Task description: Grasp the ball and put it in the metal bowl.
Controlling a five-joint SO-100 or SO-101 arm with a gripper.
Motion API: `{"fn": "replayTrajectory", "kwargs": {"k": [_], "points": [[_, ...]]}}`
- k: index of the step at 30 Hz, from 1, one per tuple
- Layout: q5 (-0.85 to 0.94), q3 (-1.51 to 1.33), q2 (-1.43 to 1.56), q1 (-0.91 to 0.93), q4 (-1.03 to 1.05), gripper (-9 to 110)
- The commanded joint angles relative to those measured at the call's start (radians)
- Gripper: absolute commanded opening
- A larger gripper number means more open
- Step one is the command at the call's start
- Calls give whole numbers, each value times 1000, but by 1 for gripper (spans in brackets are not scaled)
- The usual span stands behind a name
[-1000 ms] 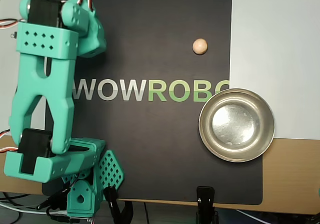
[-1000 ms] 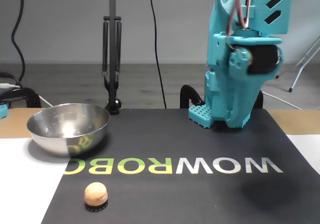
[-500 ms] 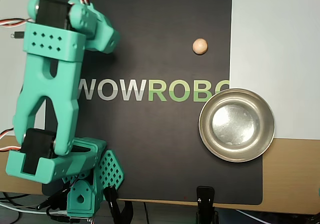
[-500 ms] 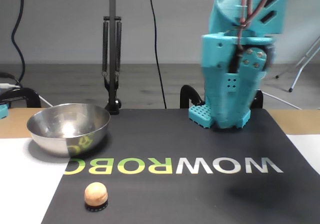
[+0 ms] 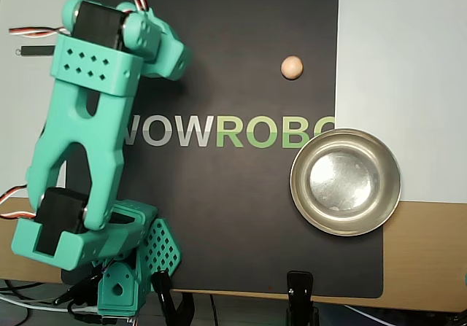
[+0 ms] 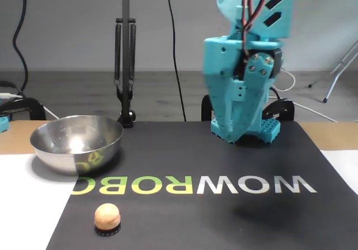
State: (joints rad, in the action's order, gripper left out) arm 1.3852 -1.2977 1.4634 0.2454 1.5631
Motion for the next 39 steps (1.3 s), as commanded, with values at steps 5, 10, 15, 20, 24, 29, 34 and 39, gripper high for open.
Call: {"fn": "replayTrajectory", "kwargs": {"k": [5, 10, 15, 20, 24, 29, 34, 39], "points": [[3, 29, 6, 48, -8, 1], [5, 28, 6, 75, -25, 1], [5, 29, -21, 115, -84, 1], [5, 38, -84, 152, -141, 1], [5, 38, -124, 183, -175, 1], [5, 38, -149, 219, -201, 1], [5, 38, -152, 258, -207, 1], [5, 38, -156, 296, -207, 1]]}}
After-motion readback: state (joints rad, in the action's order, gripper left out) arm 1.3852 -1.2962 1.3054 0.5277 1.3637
